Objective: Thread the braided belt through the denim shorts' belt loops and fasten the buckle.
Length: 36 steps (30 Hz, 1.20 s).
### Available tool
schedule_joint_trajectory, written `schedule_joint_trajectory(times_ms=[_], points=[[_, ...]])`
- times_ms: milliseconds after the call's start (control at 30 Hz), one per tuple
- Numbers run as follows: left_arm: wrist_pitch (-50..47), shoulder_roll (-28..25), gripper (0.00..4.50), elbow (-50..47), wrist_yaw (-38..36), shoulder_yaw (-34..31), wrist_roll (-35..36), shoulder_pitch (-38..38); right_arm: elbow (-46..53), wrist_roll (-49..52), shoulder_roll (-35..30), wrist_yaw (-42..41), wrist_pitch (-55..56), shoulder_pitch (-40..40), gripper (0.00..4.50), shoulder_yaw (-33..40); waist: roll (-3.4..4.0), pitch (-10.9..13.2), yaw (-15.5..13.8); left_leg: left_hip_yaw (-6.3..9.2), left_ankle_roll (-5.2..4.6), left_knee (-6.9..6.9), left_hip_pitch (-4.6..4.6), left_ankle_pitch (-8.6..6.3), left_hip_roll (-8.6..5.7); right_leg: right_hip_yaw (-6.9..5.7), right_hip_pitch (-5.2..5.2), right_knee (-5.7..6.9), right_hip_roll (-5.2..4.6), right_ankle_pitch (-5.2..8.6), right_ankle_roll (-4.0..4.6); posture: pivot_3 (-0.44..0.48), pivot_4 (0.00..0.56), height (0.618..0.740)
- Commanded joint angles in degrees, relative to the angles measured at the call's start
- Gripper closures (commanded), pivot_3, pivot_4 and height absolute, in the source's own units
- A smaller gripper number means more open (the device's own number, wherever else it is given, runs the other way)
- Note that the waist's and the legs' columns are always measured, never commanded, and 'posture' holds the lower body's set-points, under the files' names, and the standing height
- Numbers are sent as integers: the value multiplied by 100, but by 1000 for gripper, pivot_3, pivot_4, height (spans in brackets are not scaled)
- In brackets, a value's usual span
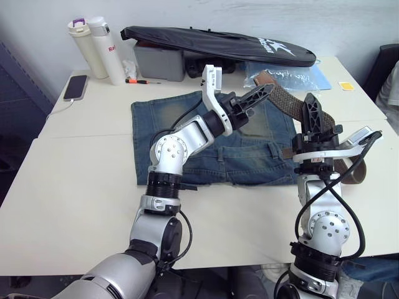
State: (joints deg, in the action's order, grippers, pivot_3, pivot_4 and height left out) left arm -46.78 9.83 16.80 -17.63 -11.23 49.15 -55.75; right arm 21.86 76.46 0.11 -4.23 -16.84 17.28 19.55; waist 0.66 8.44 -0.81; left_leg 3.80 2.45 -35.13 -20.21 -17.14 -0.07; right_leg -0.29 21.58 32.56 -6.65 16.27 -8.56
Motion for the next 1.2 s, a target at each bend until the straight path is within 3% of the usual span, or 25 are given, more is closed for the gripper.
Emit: schedule_joint_trajectory(times_ms=[33,133,267,500,567,667,733,767,1067,1100,1167,1200], points=[[13,200,4500,-102,-50,79,59,36,36,51,-74,16,-93,71,4426,-94,0,0,0,0,0,0,0,0,0,0,0,0,0,0,0,0,150,740],[1,212,4500,-108,-54,77,80,39,69,38,-180,-55,-275,90,3271,-219,0,0,8,0,0,0,0,0,0,0,0,0,0,0,0,0,150,740],[-22,223,4500,-128,-74,98,120,46,68,-363,-235,-4,-312,174,1307,-453,0,0,18,0,0,0,0,0,0,0,0,-1,0,0,0,0,150,740],[-6,212,4500,-133,-64,111,117,57,23,-263,-39,0,-275,259,1307,-466,-1,1,15,0,0,1,-1,0,0,0,0,-3,-1,0,0,0,150,740],[9,194,4500,-141,-62,122,89,68,38,-223,-10,18,-276,245,1828,-443,-1,1,18,0,0,1,-2,0,0,0,0,-4,-1,0,0,0,150,740],[16,187,4500,-144,-62,123,84,72,71,-114,39,17,-260,224,3138,-396,-1,1,20,0,0,1,-1,0,0,0,0,-3,-1,0,0,0,150,740],[29,185,4500,-135,-63,121,77,68,79,-104,48,17,-272,219,4240,-381,-1,1,25,0,0,1,-1,0,0,0,0,-3,-1,0,0,0,150,740],[37,184,4500,-130,-68,122,70,65,80,-96,57,20,-273,215,4452,-374,-1,1,28,0,0,2,-1,0,0,0,0,-3,-1,0,0,0,150,740],[144,-181,4500,-157,-385,478,-383,101,62,-117,-139,53,-273,282,4452,-198,-1,1,67,0,0,4,-2,0,0,0,0,-6,-1,0,0,0,150,740],[172,-246,3594,-142,-504,517,-427,108,60,-121,-186,67,-275,289,4500,-168,-1,1,75,0,0,4,-1,0,0,0,0,-6,-1,0,0,0,150,740],[483,-872,2819,-173,-1205,1096,-1031,184,129,12,-515,93,-329,216,4500,91,2,0,84,0,0,6,-1,0,0,0,0,-6,-1,0,0,0,150,740],[992,-1308,2405,-198,-1618,1731,-1698,289,167,79,-744,104,-382,144,4500,240,5,-1,89,-1,0,8,0,0,0,0,0,-6,0,1,2,0,150,740]])
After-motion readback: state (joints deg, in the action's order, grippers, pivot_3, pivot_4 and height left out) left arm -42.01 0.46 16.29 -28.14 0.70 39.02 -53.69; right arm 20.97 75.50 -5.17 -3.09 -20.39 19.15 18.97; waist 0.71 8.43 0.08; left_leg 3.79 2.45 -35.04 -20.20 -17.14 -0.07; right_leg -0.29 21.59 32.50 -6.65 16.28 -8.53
